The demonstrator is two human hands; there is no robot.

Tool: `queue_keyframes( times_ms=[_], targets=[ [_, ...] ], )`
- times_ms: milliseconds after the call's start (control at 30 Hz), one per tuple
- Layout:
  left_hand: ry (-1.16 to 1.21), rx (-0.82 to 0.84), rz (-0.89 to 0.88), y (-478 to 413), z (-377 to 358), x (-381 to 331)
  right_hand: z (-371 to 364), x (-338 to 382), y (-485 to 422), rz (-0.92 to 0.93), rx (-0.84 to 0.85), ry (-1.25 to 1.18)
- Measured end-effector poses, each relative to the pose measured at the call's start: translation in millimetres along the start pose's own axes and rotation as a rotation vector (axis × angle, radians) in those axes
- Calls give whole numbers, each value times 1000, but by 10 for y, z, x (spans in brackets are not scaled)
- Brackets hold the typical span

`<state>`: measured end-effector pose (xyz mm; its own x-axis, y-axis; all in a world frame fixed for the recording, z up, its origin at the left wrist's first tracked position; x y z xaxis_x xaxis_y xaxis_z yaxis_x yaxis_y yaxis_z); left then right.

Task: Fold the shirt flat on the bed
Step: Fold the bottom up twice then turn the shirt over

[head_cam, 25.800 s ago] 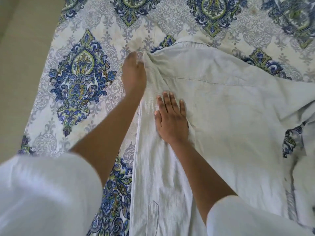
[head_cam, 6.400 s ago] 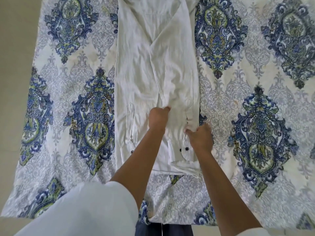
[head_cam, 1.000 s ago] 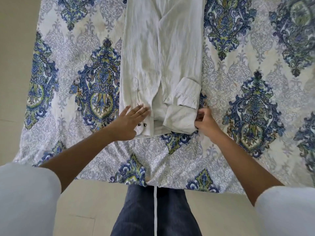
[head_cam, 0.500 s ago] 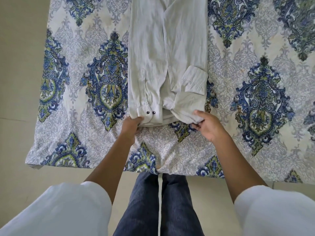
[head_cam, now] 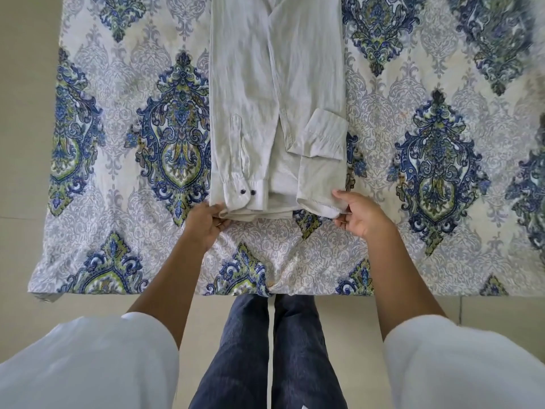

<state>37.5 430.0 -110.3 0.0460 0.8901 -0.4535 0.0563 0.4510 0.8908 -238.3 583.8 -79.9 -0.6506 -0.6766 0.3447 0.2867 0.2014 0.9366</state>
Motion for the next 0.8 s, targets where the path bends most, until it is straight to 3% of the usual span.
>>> queue_keyframes(
  times_ms=[100,233,333,467,567,700,800],
  targets=[
    [-45,42,13,14,-76,45,-47,-11,0,-10,89,87],
    [-31,38,15,30,-110,44,132,-21,-77,38,2,30],
    [34,-21,45,10,-24,51,139,-81,-105,1,29,-56],
    [17,-145,65,-18,67,66,156,-174,-129,-93,-48,142],
    [-115,-217,44,-24,69,49,186,-161,-187,-37,-136,266],
    [-249,-178,-7,3,23,6,132,-193,-191,-16,-100,293],
    [-387,-187,-32,-22,100,2,205,-231,-225,-24,-177,372]
  ],
)
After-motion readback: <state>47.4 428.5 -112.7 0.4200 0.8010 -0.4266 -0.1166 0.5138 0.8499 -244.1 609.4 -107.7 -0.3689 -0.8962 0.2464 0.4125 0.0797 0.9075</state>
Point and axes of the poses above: each hand's wrist, its own y-axis away from the middle knuckle, its own z-axis out of the back of the hand, x = y × z, the point moved 7 cm from there along -y, towards the middle knuckle
